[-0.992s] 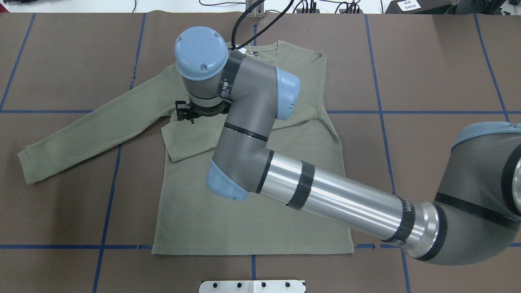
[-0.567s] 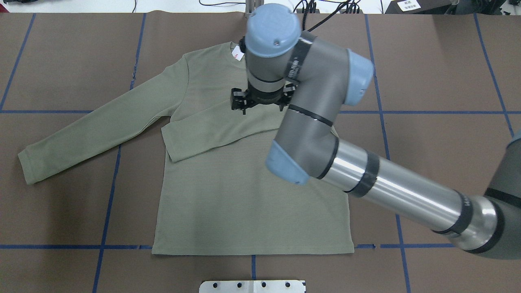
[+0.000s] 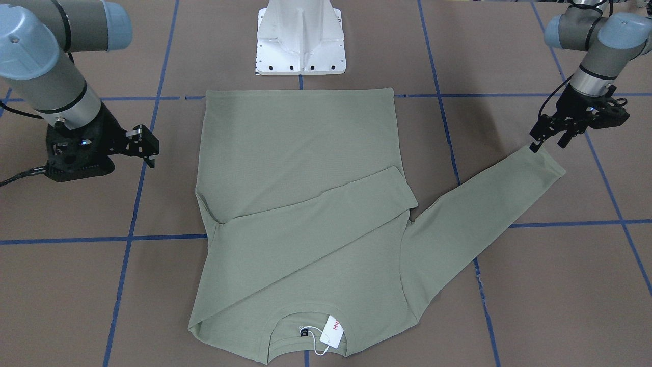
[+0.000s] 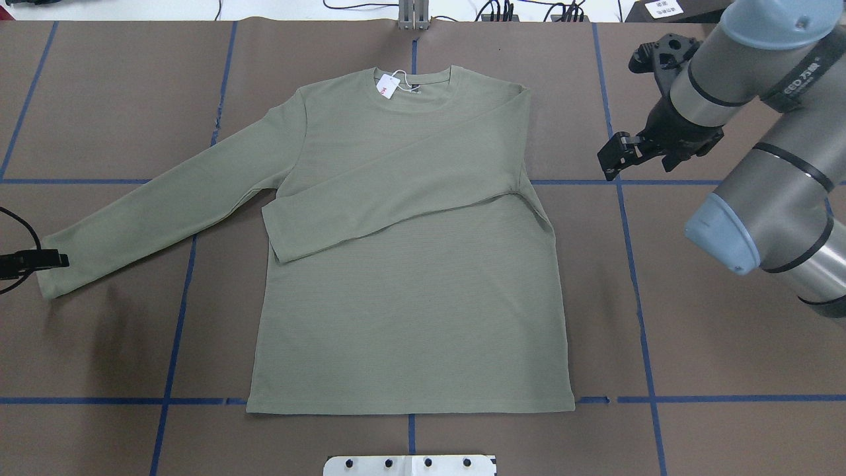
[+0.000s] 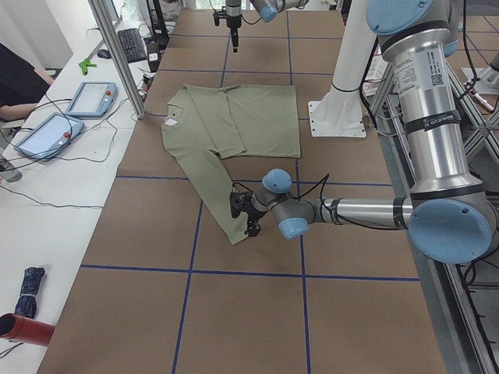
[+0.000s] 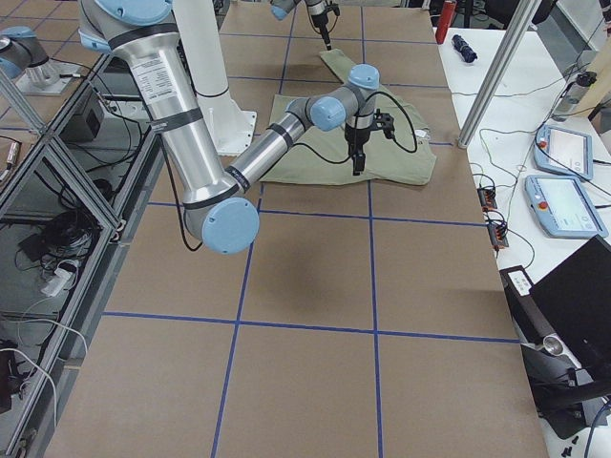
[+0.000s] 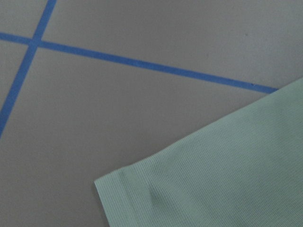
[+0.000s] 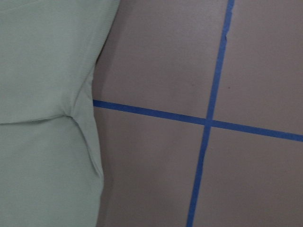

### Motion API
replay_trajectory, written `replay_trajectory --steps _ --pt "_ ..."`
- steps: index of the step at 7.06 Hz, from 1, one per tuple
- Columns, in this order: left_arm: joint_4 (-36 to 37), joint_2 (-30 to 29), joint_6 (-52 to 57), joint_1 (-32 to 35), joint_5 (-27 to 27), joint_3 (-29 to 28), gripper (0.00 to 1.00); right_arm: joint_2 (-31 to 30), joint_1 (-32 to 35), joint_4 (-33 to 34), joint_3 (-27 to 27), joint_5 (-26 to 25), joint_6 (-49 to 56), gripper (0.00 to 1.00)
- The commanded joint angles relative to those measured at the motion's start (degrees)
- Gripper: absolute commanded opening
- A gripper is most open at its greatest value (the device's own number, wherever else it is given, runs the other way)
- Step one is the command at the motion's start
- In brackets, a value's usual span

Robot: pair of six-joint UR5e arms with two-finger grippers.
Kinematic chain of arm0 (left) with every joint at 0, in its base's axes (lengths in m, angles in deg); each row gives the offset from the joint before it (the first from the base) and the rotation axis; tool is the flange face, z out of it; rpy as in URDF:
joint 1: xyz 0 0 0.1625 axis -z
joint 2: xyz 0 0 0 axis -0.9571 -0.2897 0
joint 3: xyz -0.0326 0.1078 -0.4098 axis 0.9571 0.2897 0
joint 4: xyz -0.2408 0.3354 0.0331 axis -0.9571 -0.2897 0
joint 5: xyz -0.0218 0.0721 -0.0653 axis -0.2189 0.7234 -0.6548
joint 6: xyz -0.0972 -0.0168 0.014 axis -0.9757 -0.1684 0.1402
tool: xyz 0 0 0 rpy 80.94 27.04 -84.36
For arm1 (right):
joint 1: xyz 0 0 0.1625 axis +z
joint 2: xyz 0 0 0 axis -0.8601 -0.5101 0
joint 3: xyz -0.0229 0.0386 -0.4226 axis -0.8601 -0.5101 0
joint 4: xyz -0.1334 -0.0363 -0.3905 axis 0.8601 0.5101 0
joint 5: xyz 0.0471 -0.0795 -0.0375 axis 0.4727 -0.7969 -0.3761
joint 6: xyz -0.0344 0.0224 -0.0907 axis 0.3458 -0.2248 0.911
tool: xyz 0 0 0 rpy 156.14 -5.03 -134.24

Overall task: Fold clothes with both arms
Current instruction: 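Grasp the cuff of the other sleeve with the left gripper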

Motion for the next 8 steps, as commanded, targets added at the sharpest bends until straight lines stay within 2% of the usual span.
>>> replay_trajectory --steps 1,8 --pt "4.9 -0.2 -0.7 -1.8 4.2 0.1 0.99 -2.0 1.4 0.0 0.5 0.4 2.6 1.0" --pt "7.1 -2.0 -0.4 -2.5 5.3 -2.1 0.97 -2.1 1.4 -0.1 0.8 0.4 2.6 1.0"
